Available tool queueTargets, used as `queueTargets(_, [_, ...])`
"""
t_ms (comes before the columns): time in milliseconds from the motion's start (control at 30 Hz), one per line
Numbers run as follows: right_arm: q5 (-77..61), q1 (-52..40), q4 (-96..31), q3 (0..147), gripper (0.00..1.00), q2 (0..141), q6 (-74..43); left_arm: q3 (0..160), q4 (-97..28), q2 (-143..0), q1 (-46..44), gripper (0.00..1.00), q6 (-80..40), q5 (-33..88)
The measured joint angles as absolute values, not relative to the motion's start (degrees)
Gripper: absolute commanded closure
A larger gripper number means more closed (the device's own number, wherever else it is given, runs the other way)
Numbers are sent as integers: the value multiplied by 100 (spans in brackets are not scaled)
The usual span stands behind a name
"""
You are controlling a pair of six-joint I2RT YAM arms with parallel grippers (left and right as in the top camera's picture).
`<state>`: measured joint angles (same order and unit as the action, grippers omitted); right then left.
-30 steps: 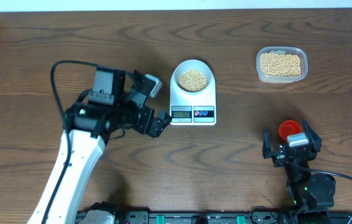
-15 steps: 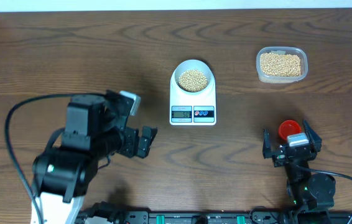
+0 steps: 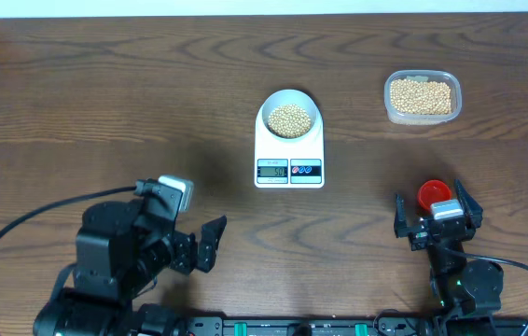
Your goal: Scoop item into bowl and weigh 50g on scale
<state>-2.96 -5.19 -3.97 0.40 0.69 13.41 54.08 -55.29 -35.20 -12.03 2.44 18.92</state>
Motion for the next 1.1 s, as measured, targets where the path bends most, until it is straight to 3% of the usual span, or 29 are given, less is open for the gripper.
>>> queueTargets(733, [-296,-519,-397,40,1,67,1341,4158,-4342,-3288,-1197,0,16,1763])
queueTargets(1100, [-296,-519,-399,40,1,69,1341,3395,-3846,-2517,-567,0,3,1863])
